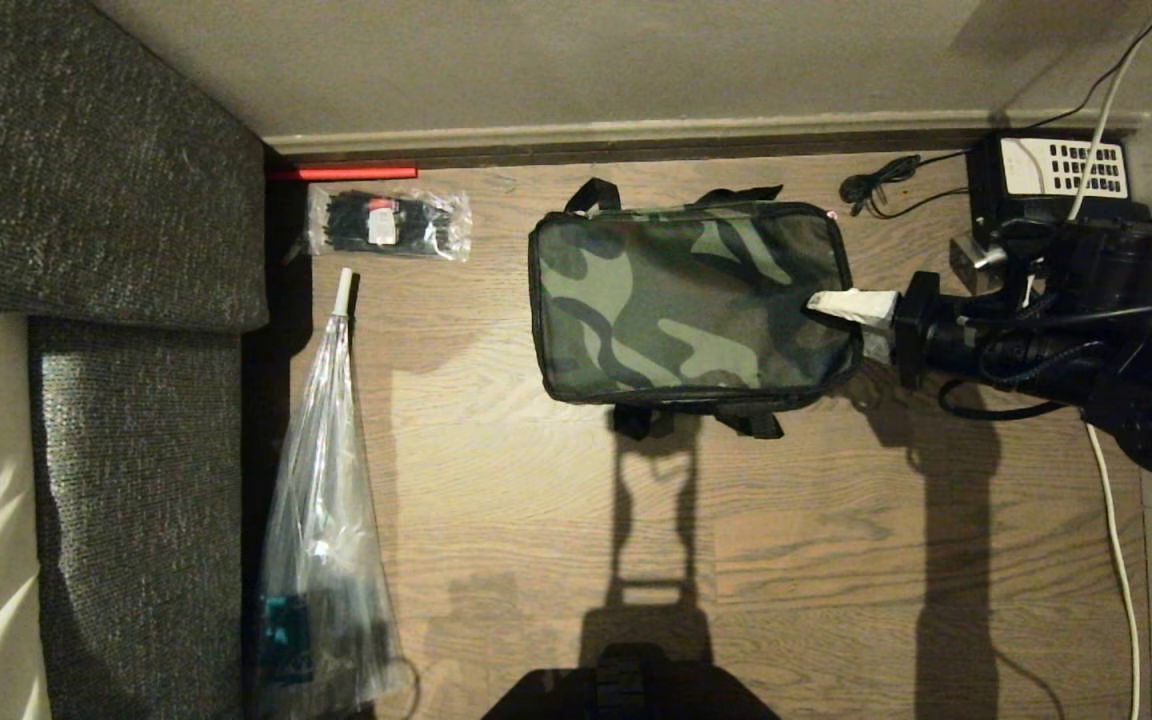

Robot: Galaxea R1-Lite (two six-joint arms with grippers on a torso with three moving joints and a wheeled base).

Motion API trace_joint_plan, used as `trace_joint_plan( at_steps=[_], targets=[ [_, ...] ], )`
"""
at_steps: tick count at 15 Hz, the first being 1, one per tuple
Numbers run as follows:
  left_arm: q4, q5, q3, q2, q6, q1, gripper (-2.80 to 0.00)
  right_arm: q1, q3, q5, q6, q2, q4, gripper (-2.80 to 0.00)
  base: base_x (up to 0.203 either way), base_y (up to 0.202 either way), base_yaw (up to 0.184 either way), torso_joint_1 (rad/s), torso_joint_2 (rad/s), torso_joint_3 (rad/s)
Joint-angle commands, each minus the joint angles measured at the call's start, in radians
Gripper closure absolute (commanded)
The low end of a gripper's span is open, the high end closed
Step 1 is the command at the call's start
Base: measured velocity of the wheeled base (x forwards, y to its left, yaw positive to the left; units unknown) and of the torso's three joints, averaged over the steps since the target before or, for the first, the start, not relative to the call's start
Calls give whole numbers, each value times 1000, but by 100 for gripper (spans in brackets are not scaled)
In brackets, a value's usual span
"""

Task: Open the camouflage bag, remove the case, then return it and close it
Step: Open the top of the storage box

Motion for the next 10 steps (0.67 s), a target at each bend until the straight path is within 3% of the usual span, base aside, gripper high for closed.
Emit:
trace_joint_plan(
  at_steps=[1, 10],
  targets=[
    [0, 0, 0, 0, 0, 1, 0, 0, 7, 4, -10, -7, -21, 0, 0, 0, 0, 0, 0, 0],
    [0, 0, 0, 0, 0, 0, 0, 0, -31, 2, 2, -17, -29, 0, 0, 0, 0, 0, 0, 0]
  ],
)
